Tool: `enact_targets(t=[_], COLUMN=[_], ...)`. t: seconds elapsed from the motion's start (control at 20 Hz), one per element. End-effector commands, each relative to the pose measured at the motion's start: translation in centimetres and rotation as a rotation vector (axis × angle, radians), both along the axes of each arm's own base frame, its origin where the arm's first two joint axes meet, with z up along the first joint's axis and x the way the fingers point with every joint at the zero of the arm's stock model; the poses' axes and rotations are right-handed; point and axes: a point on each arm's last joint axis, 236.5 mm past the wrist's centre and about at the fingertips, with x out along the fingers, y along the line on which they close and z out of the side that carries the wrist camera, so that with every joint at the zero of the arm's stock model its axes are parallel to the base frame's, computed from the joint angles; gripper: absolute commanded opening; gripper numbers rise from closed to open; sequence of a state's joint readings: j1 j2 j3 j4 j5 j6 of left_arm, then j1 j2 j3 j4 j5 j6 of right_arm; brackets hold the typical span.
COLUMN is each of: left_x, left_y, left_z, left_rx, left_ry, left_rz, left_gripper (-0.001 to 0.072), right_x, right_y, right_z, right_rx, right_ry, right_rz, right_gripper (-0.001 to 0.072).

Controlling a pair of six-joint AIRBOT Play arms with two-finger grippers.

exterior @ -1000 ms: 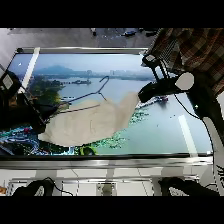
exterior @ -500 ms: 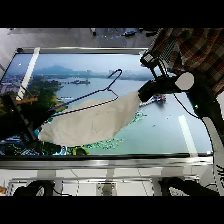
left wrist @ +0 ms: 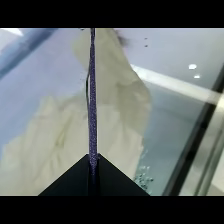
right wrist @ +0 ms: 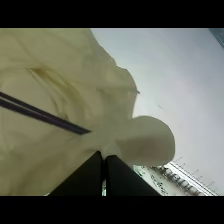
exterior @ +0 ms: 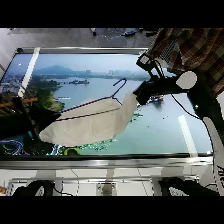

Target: Fold the clothes and pants, and hang the long-sleeved shirts on hangers.

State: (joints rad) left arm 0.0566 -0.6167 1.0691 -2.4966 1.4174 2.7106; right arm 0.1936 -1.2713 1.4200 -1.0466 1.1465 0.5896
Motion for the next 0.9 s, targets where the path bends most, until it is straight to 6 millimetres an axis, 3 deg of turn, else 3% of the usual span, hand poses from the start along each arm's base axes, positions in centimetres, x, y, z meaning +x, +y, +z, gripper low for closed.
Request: enact_targets(t=[0.0,0.2,0.4,0.5,0.7,0.85], left_x=[1.4,4.6,6.3,7.5,9.5,10.1], left_y=[-1.1,-1.0,-2.5,-1.7,2.6,5.5], left_z=[-1.7,-4.0,-3.8,-4.3,-7.0,-9.9], left_rx=[-0.043,-0.065,-0.265,-0.408,-0.455,-0.38], left_ry=[0.066,0.133,0.171,0.248,0.341,0.389], left_rz=[-0.095,-0.099,-0.182,-0.161,-0.068,0.008], left_gripper=[0.0033,0.0033,0.0033,0.0033,0.0033,0.0035], right_x=[-2.3,-6.5,-8.9,-9.1,-7.1,-6.7], right_y=[3.1,4.7,4.7,3.2,-3.5,-3.9], right_z=[2.1,3.9,6.9,7.0,3.9,3.0], right_rx=[0.107,0.166,0.178,0.095,-0.169,-0.173], right_ry=[-0.015,0.025,-0.045,-0.088,-0.035,0.012], right_rz=[0.151,0.298,0.348,0.324,0.088,0.039], right_gripper=[0.0022,0.0022,0.0022,0.0022,0.0022,0.0023])
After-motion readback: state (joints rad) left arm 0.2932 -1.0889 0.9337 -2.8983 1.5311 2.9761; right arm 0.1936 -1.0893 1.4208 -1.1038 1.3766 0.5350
